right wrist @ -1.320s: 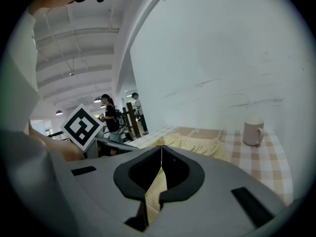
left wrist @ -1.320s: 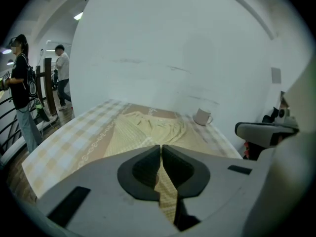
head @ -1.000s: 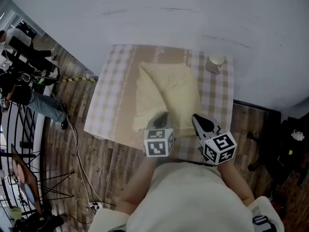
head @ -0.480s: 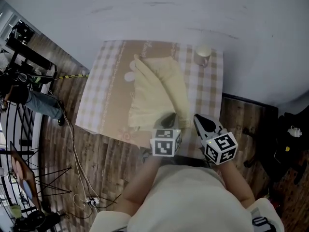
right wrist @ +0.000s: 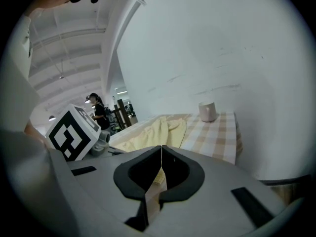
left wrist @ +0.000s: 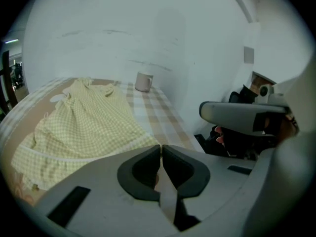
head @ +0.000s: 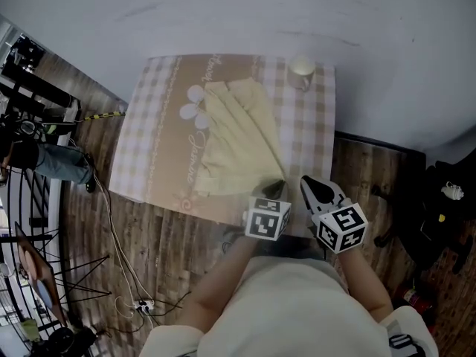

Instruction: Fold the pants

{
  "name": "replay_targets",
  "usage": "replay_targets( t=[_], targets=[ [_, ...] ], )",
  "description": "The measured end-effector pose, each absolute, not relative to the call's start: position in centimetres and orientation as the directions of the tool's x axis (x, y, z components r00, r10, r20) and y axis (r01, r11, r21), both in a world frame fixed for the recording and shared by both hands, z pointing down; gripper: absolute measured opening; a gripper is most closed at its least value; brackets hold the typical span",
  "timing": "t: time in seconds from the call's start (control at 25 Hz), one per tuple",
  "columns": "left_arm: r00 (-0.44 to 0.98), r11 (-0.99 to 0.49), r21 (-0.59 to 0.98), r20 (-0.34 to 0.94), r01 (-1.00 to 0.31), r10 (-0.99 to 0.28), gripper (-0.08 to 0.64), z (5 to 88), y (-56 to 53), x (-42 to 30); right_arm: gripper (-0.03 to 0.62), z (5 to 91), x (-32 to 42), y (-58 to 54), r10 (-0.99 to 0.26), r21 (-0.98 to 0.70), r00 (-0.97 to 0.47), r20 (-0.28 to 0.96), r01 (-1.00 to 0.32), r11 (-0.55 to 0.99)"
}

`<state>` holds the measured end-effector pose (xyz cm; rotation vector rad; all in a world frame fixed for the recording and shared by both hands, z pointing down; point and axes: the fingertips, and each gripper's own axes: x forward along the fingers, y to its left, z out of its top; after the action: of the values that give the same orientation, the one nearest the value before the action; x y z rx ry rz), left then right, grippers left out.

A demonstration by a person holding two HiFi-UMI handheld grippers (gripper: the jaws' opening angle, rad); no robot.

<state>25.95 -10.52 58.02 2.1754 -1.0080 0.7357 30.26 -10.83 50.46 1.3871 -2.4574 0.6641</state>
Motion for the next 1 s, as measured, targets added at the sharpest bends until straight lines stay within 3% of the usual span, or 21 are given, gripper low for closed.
replay_targets(
  t=[0.56,0.68,1.0],
  targets=[
    [0.567,-0.541,0.311,0.715,-0.782,-0.409,0.021,59.1,-9.5,26.5,0.002,50.6,30.7,-11.2,-0.735,-0.276,-0.526,0.428,-0.851,0.448],
    [0.569,-0.524,0.321,0.704,-0.789,-0.425,0.095,58.3,-9.7,25.4,0.002,50.3,29.9,-12.4,-0.729,-0.274,-0.54,0.42,-0.842,0.465],
    [0.507,-0.435,0.29,0.665,-0.852,-0.548,0.071,55.8,-14.1,18.2,0.002,48.4,25.8,-18.1,-0.731,-0.214,-0.568,0.378,-0.822,0.528]
  ],
)
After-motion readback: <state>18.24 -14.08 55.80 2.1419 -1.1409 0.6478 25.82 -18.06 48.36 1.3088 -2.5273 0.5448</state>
